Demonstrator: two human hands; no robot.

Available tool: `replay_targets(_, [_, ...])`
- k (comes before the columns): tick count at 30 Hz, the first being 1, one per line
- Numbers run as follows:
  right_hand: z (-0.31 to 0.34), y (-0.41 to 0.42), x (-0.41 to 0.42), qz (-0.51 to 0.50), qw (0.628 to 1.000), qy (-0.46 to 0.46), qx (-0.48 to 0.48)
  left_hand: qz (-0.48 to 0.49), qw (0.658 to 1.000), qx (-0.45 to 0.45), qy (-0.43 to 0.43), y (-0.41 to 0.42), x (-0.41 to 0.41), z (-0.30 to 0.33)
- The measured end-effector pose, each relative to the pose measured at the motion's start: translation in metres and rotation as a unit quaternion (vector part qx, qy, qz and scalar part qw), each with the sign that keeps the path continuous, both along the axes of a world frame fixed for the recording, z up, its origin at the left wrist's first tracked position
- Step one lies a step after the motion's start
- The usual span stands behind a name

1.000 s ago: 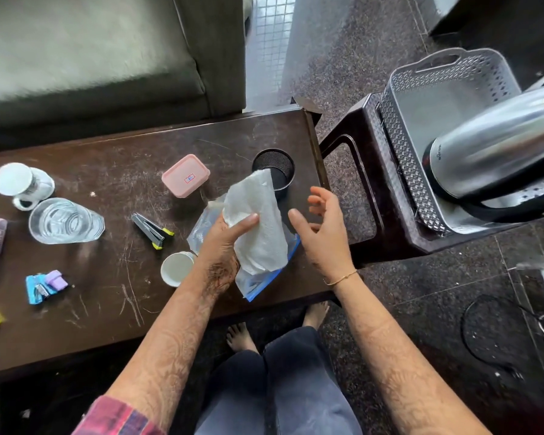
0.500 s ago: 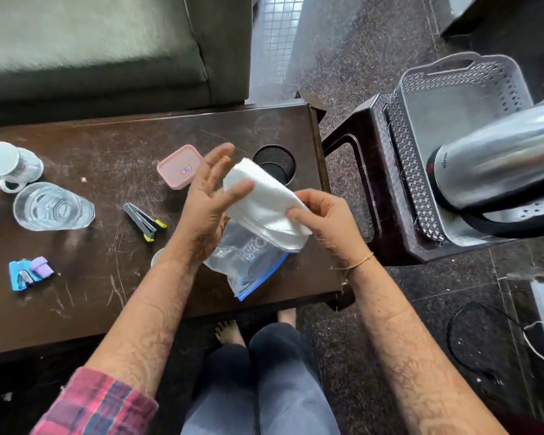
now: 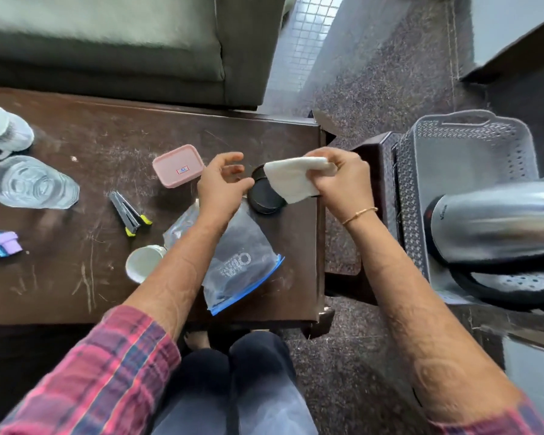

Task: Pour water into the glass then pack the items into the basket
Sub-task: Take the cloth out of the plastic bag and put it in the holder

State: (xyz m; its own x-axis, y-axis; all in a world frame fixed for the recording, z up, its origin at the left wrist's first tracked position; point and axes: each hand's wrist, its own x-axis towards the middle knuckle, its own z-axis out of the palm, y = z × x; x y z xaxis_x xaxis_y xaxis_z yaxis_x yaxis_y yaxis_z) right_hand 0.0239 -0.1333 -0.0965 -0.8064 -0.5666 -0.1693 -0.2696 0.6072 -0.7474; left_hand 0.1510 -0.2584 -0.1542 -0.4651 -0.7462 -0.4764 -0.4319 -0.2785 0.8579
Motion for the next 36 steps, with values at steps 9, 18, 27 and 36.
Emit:
replay_targets(9, [-0.030,-0.042,0.018,0.143,0.964,0.120,0.188,-0.115,0.970,-0.103,-0.188,0.013,-0.009,-0.017])
replay_targets(18, [-0.041,-0.046,0.011,0.190,0.953,0.057,0.228,-0.090,0.976,-0.098,-0.174,0.024,-0.016,-0.013])
replay_targets(27, [0.004,-0.045,-0.005,0.344,0.925,-0.011,0.161,0.002,0.992,-0.087,-0.092,0.001,0.007,0.024])
replay_targets(36, [-0.012,-0.132,0.082,0.309,0.948,0.071,0.036,0.172,0.985,0.014,-0.008,-0.073,0.100,0.031])
